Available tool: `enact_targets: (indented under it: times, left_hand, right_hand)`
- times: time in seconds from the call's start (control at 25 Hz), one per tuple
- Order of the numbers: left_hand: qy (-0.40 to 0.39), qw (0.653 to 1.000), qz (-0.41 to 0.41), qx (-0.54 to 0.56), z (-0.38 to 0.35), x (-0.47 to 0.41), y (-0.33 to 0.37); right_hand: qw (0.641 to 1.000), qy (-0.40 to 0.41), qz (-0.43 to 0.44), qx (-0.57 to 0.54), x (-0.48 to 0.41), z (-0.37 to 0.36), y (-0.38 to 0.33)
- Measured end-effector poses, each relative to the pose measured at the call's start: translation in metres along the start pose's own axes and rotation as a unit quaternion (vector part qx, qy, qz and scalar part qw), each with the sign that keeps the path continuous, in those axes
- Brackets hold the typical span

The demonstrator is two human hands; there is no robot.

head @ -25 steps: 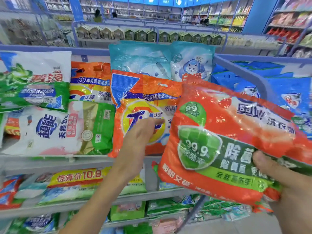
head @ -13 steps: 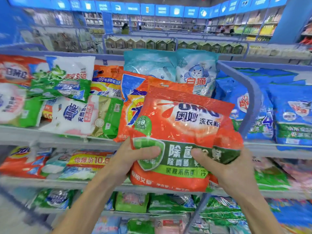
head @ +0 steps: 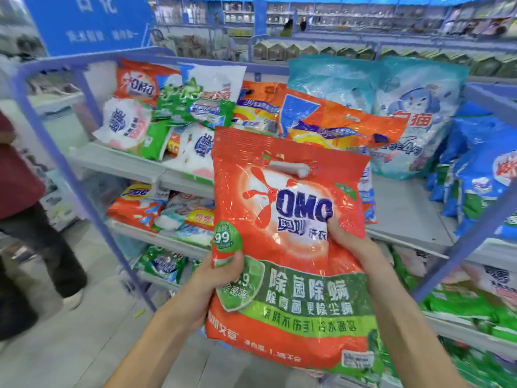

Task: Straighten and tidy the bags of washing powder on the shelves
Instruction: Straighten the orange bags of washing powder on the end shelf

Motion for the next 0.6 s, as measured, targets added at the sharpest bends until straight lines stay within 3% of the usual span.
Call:
enact_targets:
  times: [0.08, 0.24, 0.44, 0.6]
  left_hand:
    - [0.038, 0.999, 0.014, -0.005, 0.016, 0.015, 0.007]
    - [0.079, 0.996, 0.029, 0.007, 0.055, 0.047, 0.021]
    - [0.144, 0.986, 0.076, 0.036, 0.124, 0.101, 0.032]
    - [0.222, 0.970, 0.090, 0.028, 0.184, 0.129, 0.036]
  right_hand:
    - [0.998, 0.021, 0.028, -0.053, -0.015, -0.014, 0.010]
    - [0.998, 0.024, 0.053, -0.039, -0.036, -0.051, 0.035]
    - [0.999, 0.035, 0.009, -0.004, -0.080, -0.115, 0.075]
    - [0.996, 0.041, -0.077, 0.027, -0.115, -0.159, 0.125]
Point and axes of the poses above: each hand's wrist, its own x-axis away from the middle knuckle, its own z-axis out of the back of the hand, y = z × x, the point moved 4 cm from there along -x, towards the middle knuckle, and after that the axes turned 13 degrees about -y, right-handed, at the moved point
